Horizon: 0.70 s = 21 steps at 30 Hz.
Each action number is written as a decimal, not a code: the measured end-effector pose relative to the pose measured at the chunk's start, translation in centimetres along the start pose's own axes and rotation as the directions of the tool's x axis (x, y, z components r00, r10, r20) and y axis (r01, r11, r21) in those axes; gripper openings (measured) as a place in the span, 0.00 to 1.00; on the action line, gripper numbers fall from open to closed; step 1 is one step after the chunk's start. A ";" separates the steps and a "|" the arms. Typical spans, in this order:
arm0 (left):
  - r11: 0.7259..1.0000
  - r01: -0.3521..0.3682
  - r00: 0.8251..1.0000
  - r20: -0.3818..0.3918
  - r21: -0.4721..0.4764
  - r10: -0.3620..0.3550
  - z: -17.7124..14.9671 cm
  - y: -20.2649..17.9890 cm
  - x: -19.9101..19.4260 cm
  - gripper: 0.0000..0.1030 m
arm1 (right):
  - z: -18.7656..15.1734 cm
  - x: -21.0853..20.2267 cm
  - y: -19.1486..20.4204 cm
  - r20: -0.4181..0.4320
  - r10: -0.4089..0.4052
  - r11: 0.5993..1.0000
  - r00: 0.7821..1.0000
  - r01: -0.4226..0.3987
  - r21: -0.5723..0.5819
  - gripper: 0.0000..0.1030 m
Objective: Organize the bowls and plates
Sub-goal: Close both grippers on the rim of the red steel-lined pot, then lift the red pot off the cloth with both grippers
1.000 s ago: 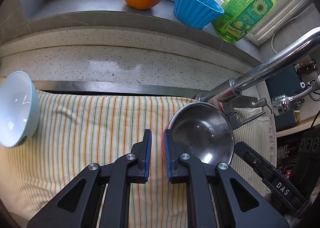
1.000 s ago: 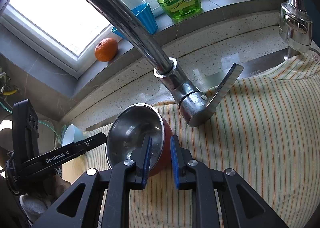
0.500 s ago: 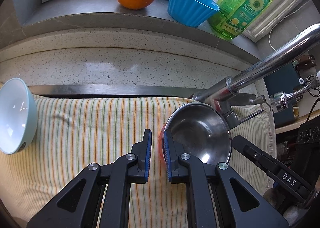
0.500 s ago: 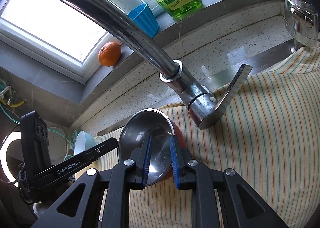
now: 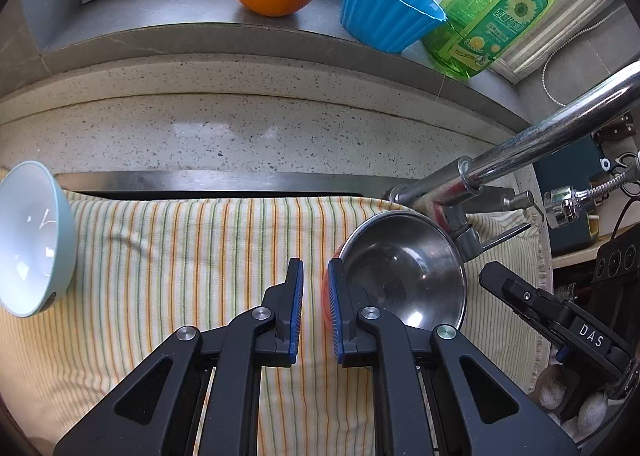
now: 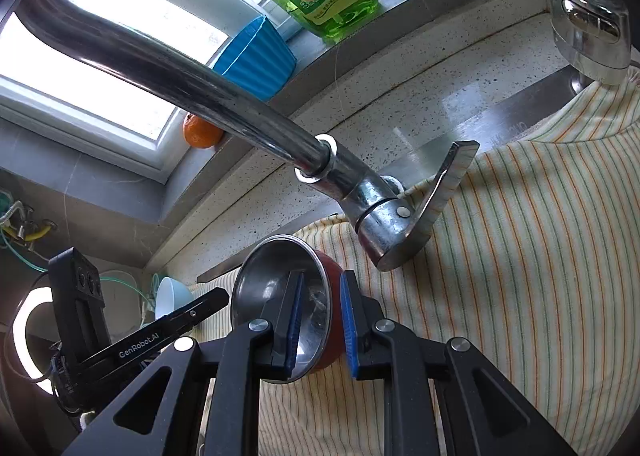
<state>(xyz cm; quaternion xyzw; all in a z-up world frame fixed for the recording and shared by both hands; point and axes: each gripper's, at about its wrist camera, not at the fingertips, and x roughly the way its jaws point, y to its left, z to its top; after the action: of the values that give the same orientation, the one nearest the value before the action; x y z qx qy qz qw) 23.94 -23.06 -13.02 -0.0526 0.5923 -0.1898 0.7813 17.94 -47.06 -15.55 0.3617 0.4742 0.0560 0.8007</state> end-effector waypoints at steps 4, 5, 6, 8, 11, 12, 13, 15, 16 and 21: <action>1.000 0.011 1.000 -0.008 0.008 -0.011 0.0 -0.4 0.2 0.11 | -0.2 0.7 0.6 -0.029 0.001 1.000 1.000 -0.001 -0.015 0.16; 1.000 0.012 1.000 -0.012 0.012 -0.011 0.0 -0.4 0.3 0.11 | -0.3 0.8 0.7 -0.034 -0.002 1.000 0.999 0.002 -0.017 0.16; 1.000 0.013 1.000 -0.018 0.010 -0.013 0.1 -0.4 0.4 0.11 | -0.3 1.0 0.8 -0.040 -0.003 1.000 0.999 0.003 -0.017 0.16; 1.000 0.022 0.999 -0.041 0.005 -0.022 0.2 -0.5 0.8 0.11 | -0.3 1.1 1.0 -0.041 -0.009 1.000 0.999 0.008 -0.021 0.14; 1.000 0.023 0.999 -0.045 0.002 -0.022 0.4 -0.5 0.8 0.10 | -0.2 1.3 1.1 -0.054 -0.002 1.000 0.999 0.001 -0.020 0.09; 1.000 0.022 0.999 -0.042 0.004 -0.022 0.4 -0.5 0.7 0.10 | -0.1 1.4 1.1 -0.057 -0.004 1.000 0.998 0.003 -0.021 0.08; 1.000 0.024 0.999 -0.040 0.003 -0.024 0.5 -0.6 0.7 0.10 | -0.1 1.5 1.2 -0.059 -0.007 1.000 0.998 0.006 -0.023 0.08; 0.999 0.035 0.998 -0.048 -0.007 -0.036 0.6 -0.4 0.9 0.09 | -0.2 1.8 1.2 -0.069 -0.004 1.000 0.998 0.003 -0.017 0.06; 0.999 0.036 0.998 -0.053 -0.013 -0.037 0.6 -0.3 1.0 0.07 | -0.2 1.9 1.2 -0.074 0.000 1.000 0.997 -0.001 -0.013 0.05; 0.999 0.040 0.998 -0.052 -0.015 -0.040 0.5 -0.3 1.0 0.05 | -0.4 2.2 1.7 -0.080 0.000 1.000 0.997 -0.001 -0.022 0.01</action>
<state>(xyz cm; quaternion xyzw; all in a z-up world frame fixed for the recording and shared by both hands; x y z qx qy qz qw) 24.55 -23.76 -13.70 -0.0651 0.6125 -0.2025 0.7613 19.23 -44.70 -16.18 0.3504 0.5051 0.0758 0.7851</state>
